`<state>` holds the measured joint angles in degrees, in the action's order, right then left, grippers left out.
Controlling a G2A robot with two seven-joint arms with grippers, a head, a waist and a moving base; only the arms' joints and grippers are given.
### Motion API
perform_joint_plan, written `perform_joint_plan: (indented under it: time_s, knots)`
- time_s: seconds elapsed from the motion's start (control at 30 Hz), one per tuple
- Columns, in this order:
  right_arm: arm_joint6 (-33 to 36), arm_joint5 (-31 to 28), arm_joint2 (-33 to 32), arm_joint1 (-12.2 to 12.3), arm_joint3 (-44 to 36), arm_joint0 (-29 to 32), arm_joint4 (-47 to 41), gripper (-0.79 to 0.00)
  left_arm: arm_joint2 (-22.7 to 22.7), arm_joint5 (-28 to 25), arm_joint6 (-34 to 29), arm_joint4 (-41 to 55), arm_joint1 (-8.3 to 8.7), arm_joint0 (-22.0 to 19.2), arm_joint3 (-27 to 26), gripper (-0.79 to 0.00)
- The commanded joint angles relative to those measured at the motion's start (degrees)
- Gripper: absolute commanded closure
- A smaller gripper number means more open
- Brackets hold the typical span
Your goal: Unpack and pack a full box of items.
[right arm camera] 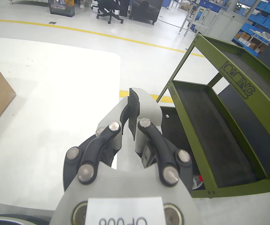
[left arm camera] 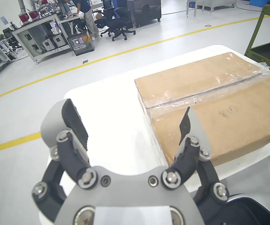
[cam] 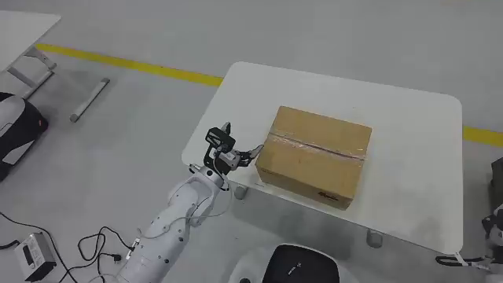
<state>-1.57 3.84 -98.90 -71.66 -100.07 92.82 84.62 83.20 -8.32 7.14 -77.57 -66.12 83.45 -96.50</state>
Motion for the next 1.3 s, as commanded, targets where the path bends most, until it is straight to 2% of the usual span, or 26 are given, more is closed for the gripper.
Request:
perform_joint_plan:
  time_s: [0.0, 0.33, 0.5, 0.77, 0.97, 1.27]
  knots:
    - [0.15, -0.40, 0.26, 0.04, 0.09, 0.02, 1.25, 0.000, 0.00, 0.00, 0.00, 0.00, 0.00, 0.00, 0.00, -0.785]
    - [1.17, -1.73, 4.84, -0.14, 2.59, -2.35, 6.65, 0.000, 0.00, 0.00, 0.00, 0.00, 0.00, 0.00, 0.00, -0.785]
    - [-1.44, -0.99, 8.68, -0.59, 5.07, -3.99, 7.58, 0.000, 0.00, 0.00, 0.00, 0.00, 0.00, 0.00, 0.00, -0.785]
    - [-3.45, -0.96, 15.15, -1.67, 14.80, -11.78, 5.89, 0.000, 0.00, 0.00, 0.00, 0.00, 0.00, 0.00, 0.00, -0.785]
    - [-5.22, -3.07, 20.06, -2.39, 17.54, -15.75, 6.35, 0.000, 0.00, 0.00, 0.00, 0.00, 0.00, 0.00, 0.00, -0.785]
    - [-5.75, -3.20, 20.38, -2.46, 17.88, -15.89, 6.16, 0.000, 0.00, 0.00, 0.00, 0.00, 0.00, 0.00, 0.00, -0.785]
